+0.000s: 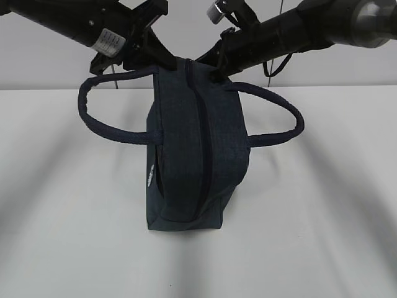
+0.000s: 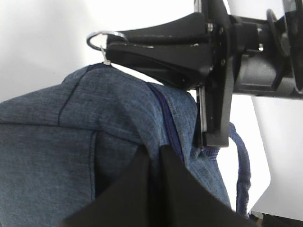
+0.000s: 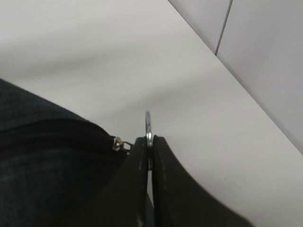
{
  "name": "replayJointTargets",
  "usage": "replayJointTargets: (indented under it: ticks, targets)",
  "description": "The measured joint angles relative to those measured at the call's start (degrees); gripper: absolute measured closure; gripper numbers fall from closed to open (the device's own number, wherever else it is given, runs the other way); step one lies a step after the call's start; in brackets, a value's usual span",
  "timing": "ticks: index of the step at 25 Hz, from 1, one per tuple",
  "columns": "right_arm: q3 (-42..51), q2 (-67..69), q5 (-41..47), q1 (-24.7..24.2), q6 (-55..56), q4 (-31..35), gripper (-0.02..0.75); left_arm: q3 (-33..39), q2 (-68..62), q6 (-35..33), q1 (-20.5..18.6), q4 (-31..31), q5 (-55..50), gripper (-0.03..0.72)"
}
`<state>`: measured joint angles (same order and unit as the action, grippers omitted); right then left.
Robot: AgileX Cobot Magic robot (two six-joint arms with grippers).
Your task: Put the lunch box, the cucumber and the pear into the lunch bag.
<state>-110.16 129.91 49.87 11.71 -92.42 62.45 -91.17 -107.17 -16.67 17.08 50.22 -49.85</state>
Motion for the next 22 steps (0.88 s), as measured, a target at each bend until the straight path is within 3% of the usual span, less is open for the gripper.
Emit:
replayJointTargets:
  ticks: [5, 8, 10, 12, 15, 18, 22]
  targets:
    - [0.0, 0.0, 0.0, -0.2, 0.0, 2.7, 0.739, 0.0, 0.1, 0.0, 0.0, -2.3, 0.9, 0.673]
    - [0.0, 0.0, -0.4, -0.5, 0.0, 5.3, 0.624, 0.0, 0.7, 0.0, 0.0, -5.9, 1.5, 0.639]
    - [0.0, 0.0, -0.6, -0.8, 0.0, 6.5, 0.508, 0.0, 1.1, -0.1, 0.1, -8.2, 2.6, 0.547]
    - [0.0, 0.0, -0.6, -0.9, 0.0, 7.0, 0.400, -0.1, 1.3, -0.2, 0.0, -9.4, 4.9, 0.381]
    - [0.0, -0.9, -0.7, -1.0, 0.0, 6.7, 0.333, -0.1, 1.6, -0.2, -0.4, -10.2, 6.1, 0.188]
    - [0.0, -3.2, -0.7, -1.3, 3.0, 5.0, 0.318, -0.1, 1.9, -0.2, -1.3, -10.3, 5.2, 0.125]
    - [0.0, -7.1, -1.2, -1.8, 17.0, -2.3, 0.312, -0.1, 2.0, 0.0, -2.7, -11.1, 1.1, 0.112]
